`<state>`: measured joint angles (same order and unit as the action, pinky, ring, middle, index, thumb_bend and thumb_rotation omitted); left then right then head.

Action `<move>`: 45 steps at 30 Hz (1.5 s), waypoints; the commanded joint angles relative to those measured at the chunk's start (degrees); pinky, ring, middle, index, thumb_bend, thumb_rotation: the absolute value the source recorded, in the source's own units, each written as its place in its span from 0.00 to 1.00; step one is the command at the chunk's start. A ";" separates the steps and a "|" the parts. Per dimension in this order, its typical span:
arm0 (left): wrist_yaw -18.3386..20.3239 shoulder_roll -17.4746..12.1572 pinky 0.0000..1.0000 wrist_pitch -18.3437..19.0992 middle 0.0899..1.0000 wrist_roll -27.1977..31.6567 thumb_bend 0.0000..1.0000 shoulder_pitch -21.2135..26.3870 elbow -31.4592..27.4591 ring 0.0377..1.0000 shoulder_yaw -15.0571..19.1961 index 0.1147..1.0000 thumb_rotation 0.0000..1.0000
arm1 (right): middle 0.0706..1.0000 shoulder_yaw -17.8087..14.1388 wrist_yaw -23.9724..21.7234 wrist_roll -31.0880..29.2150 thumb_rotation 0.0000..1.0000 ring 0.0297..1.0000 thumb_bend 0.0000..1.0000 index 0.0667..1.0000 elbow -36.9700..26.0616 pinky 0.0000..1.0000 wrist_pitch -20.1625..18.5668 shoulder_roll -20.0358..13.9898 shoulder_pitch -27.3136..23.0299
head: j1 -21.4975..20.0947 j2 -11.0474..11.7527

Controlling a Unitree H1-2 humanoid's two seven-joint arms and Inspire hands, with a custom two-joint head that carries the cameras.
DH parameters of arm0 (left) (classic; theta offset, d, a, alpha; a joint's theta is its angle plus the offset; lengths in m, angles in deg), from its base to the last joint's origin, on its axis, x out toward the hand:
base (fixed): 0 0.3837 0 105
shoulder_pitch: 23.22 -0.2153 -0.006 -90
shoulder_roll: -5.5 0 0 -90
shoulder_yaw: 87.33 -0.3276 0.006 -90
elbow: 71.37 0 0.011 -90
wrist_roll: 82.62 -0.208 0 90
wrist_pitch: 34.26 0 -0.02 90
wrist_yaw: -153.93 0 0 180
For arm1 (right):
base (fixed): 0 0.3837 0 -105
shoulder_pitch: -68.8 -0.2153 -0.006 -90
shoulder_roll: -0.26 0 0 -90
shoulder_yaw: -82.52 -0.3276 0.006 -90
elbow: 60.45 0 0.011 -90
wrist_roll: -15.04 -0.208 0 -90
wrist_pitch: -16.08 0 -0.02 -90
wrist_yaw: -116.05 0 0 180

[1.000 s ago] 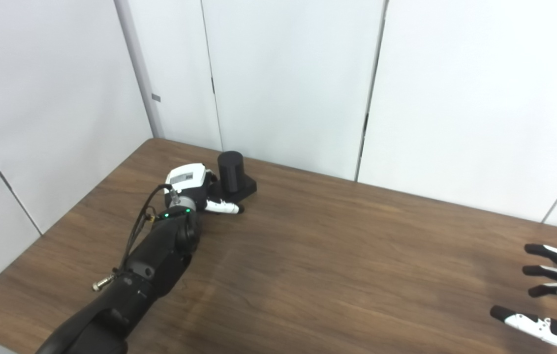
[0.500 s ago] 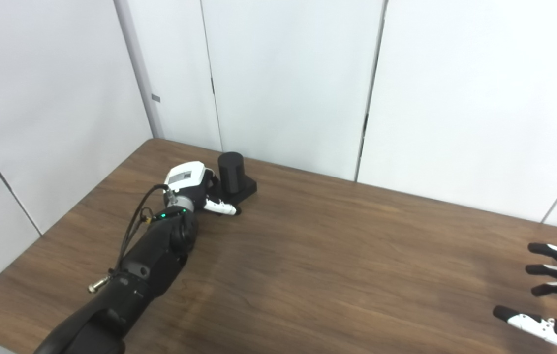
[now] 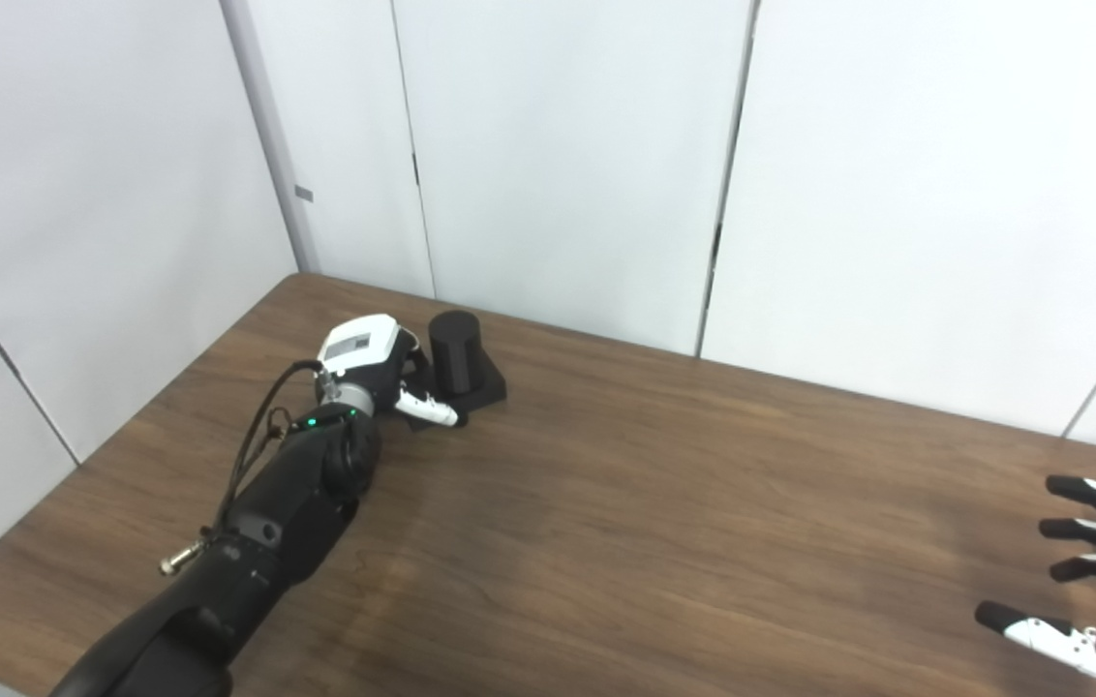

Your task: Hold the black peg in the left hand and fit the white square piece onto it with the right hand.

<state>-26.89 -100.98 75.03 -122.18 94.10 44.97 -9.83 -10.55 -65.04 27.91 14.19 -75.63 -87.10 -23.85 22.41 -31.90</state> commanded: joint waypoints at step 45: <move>7.24 6.63 0.80 -32.72 0.86 0.73 0.52 -3.45 -9.36 0.91 -18.33 0.42 0.07 | 0.77 0.03 2.41 0.49 0.00 0.66 0.58 0.71 6.68 0.54 10.31 0.04 -2.69 | -13.48 -3.16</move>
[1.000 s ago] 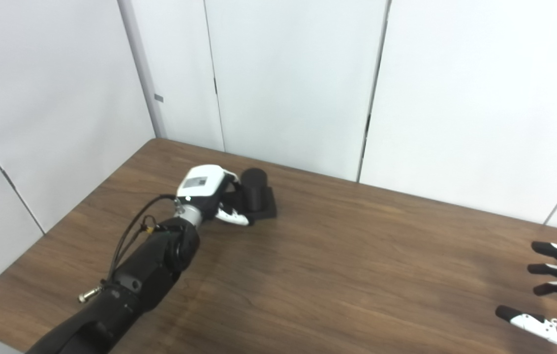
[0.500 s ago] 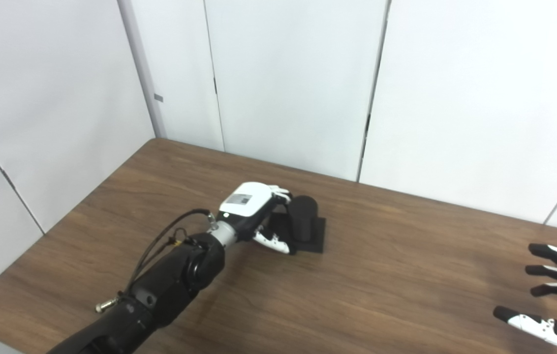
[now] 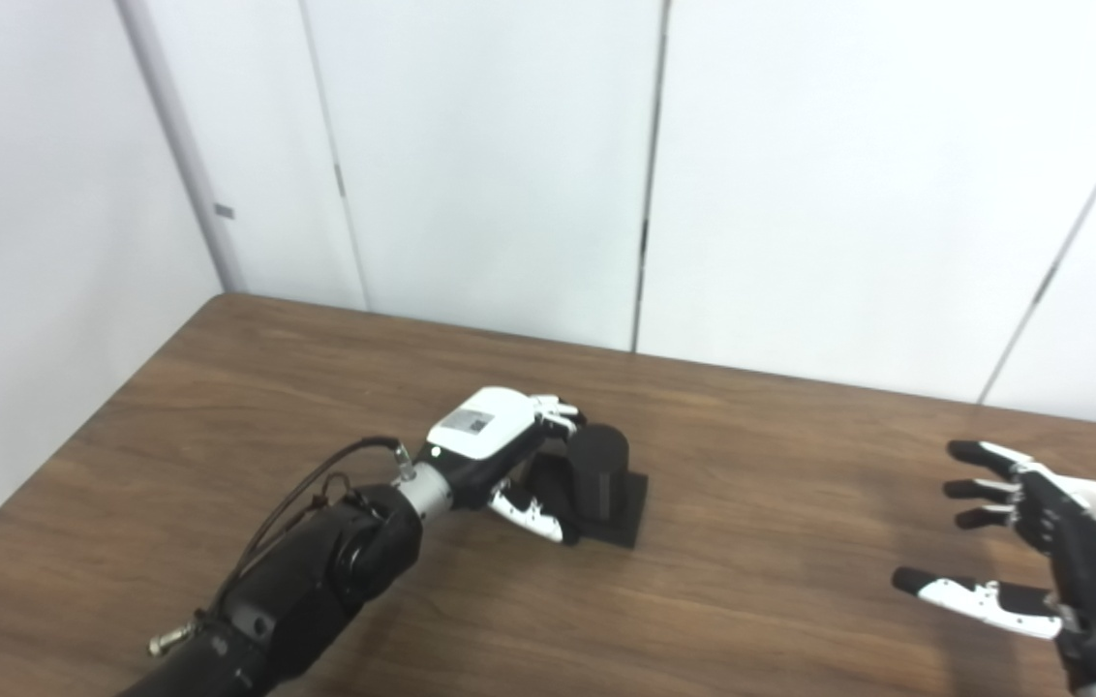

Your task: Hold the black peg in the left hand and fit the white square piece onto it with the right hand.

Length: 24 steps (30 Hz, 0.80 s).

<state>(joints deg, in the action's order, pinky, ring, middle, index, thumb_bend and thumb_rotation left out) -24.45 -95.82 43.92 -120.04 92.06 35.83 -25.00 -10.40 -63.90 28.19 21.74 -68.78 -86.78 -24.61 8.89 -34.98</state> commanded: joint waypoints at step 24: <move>12.89 3.54 0.82 -2.28 0.88 -3.82 0.52 -1.33 -0.37 0.92 -10.16 0.42 0.07 | 0.75 2.27 4.04 4.84 0.00 0.66 0.57 0.71 2.91 0.53 6.90 2.40 -3.06 | -13.00 0.33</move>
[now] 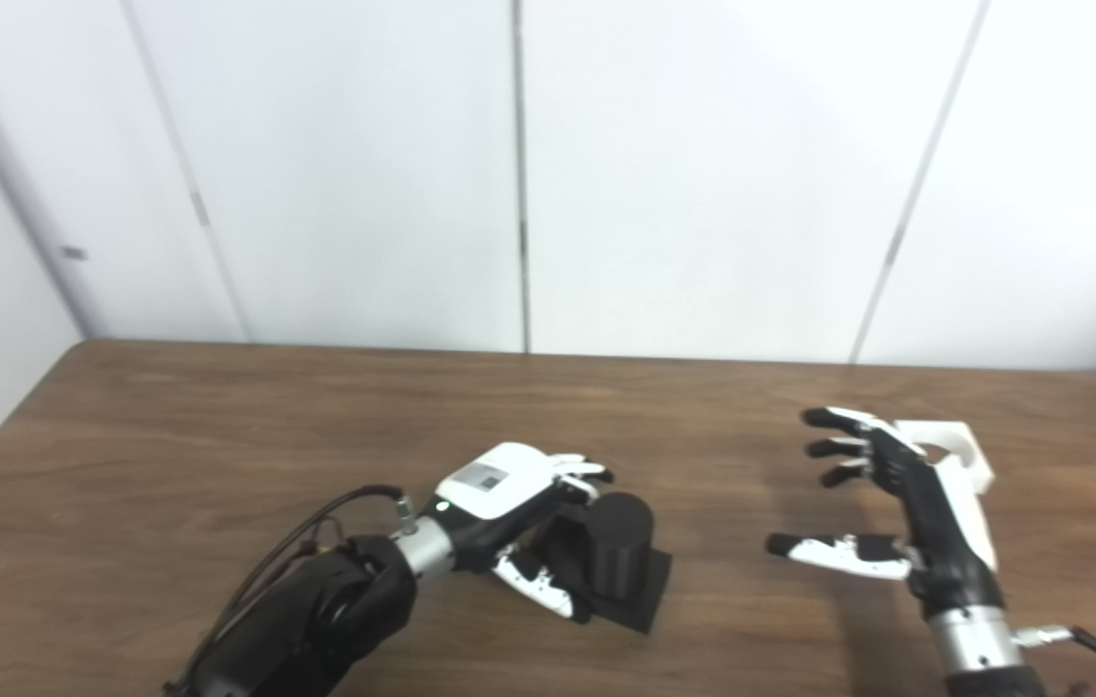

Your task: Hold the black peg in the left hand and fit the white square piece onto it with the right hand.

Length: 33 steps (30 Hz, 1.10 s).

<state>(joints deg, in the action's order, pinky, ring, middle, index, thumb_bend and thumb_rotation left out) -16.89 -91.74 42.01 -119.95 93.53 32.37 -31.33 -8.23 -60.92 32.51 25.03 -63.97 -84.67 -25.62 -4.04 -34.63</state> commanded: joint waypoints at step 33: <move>3.74 -6.33 0.79 -4.26 0.85 -6.86 0.52 -2.99 0.96 0.86 -5.37 0.42 0.06 | 0.89 9.48 -23.78 28.09 0.14 0.87 0.84 0.79 -6.37 0.70 -18.11 -27.79 -21.24 | -21.31 5.65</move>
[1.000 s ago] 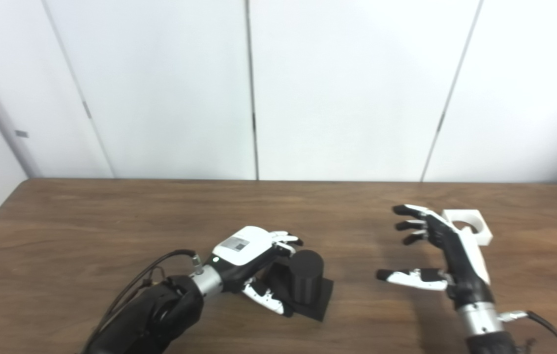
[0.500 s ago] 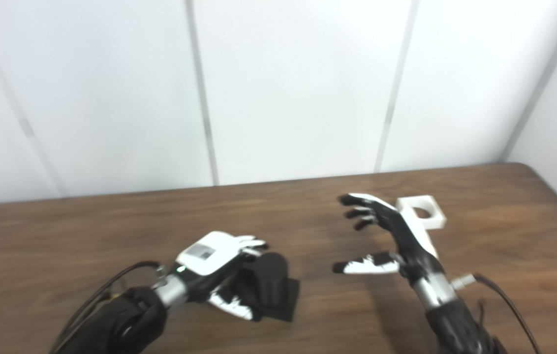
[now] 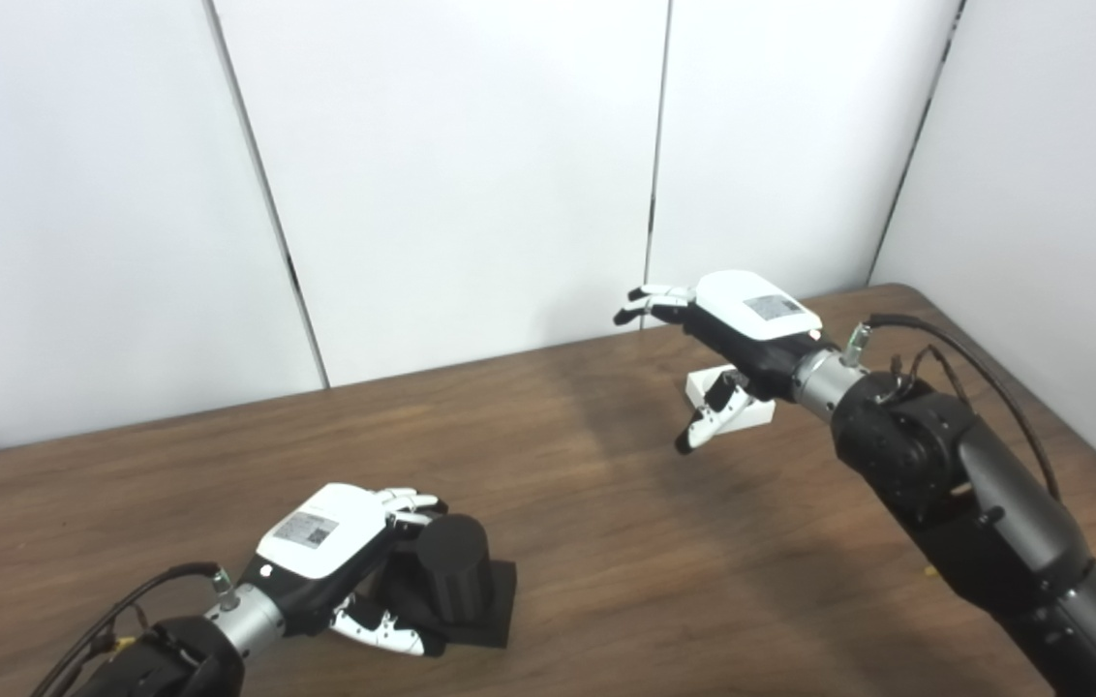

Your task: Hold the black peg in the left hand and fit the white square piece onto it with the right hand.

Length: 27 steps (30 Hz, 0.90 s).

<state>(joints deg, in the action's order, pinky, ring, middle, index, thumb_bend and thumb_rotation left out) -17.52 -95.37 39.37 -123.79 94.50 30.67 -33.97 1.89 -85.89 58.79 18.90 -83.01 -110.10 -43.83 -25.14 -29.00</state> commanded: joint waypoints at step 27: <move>2.44 -3.21 0.80 -4.21 0.84 -3.21 0.52 -5.38 3.86 0.87 -1.33 0.42 0.06 | 1.00 6.35 -18.62 17.31 0.38 1.00 1.00 0.91 15.21 0.94 -6.04 -6.09 -14.19 | -1.34 0.84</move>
<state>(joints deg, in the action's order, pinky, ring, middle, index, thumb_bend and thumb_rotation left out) -19.64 -95.63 36.19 -123.07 93.12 32.00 -32.69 8.64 -105.56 74.93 34.33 -88.20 -114.97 -54.74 -26.37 -28.12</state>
